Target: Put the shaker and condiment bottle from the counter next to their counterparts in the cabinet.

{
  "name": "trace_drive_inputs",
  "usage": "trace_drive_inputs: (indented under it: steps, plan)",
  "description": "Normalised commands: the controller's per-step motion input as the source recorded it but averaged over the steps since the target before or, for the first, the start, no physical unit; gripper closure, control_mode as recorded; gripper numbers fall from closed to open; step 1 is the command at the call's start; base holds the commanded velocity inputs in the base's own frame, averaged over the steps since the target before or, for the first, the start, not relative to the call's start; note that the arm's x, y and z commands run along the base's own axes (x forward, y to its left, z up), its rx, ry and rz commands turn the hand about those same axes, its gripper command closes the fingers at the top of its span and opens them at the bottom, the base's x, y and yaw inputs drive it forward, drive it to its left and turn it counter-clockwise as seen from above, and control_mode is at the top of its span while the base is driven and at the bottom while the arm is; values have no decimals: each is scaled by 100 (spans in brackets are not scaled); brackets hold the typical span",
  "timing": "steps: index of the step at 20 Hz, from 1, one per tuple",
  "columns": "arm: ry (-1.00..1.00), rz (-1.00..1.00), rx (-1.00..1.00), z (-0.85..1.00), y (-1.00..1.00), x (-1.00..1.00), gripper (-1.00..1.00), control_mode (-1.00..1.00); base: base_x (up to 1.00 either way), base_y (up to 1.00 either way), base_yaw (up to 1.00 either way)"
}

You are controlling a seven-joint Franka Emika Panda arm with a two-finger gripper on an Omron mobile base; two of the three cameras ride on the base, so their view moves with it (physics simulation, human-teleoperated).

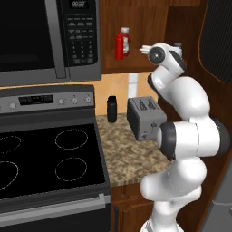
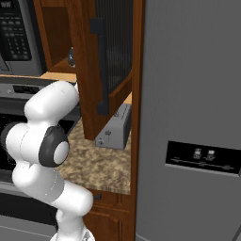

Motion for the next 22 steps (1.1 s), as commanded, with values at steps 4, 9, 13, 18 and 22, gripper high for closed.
trace_drive_inputs:
  steps: [4, 9, 13, 18, 22]
  plan:
    - [-8, 0, 0, -22, -18, 24, 100, -100, 0, 0, 0]
    - [-7, 0, 0, -28, -15, 22, 100, -100, 0, 0, 0]
    - [-6, 0, -1, -32, -4, 6, -100, -100, 0, 0, 0]
    - [-4, 0, 0, -10, -8, -9, -100, -100, 0, 0, 0]
    - [0, 0, 0, 2, 0, -24, -100, -100, 0, 0, 0]
